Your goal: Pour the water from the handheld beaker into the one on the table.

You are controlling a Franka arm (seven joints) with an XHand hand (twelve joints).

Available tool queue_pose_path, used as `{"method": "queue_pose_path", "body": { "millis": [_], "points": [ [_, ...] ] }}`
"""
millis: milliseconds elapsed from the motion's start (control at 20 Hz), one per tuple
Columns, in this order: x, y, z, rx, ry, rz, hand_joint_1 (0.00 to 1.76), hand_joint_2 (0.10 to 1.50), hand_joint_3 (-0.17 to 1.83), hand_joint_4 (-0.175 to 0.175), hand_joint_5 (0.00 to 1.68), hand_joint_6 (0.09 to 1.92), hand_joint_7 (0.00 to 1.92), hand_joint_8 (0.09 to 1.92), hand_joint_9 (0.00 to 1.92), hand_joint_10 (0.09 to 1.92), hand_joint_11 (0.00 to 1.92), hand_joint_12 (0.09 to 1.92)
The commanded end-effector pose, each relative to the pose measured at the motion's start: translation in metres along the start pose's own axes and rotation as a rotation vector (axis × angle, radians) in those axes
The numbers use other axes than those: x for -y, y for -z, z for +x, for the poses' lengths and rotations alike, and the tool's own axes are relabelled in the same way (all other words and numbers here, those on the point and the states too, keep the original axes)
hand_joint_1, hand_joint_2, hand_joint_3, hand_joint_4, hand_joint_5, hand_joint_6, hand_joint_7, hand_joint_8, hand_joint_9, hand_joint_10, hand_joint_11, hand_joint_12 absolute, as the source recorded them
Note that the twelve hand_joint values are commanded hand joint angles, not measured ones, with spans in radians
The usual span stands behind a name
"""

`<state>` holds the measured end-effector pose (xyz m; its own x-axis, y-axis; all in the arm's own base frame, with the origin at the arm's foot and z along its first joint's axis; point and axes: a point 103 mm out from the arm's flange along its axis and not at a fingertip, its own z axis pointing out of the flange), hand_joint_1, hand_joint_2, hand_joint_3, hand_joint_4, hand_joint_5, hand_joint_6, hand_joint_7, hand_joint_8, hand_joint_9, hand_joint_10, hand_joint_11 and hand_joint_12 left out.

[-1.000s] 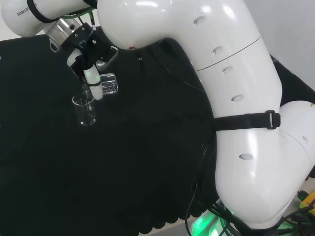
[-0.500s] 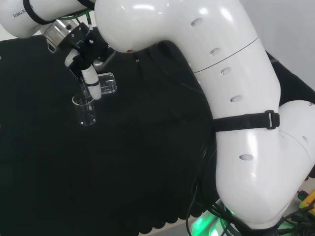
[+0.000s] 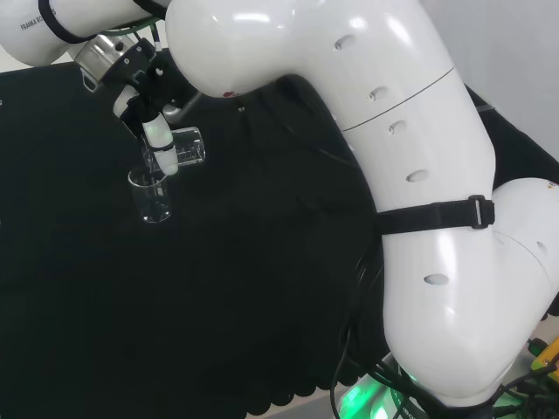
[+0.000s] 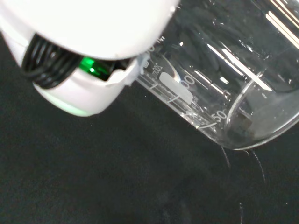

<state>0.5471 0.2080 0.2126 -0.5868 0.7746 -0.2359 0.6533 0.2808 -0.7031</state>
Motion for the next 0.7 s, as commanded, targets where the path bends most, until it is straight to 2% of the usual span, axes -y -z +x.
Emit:
{"method": "queue_pose_path", "body": {
  "millis": [50,700],
  "points": [
    [-0.0006,0.0003,0.0004,0.003,0.000,0.023,1.45,0.46,0.93,-0.175,1.24,0.67,1.46,0.53,1.34,0.84,1.01,0.86],
    [-0.0017,0.0011,0.0021,0.028,-0.017,0.051,1.45,0.46,0.94,-0.175,1.24,0.67,1.46,0.53,1.34,0.85,1.02,0.85]
  ]
}}
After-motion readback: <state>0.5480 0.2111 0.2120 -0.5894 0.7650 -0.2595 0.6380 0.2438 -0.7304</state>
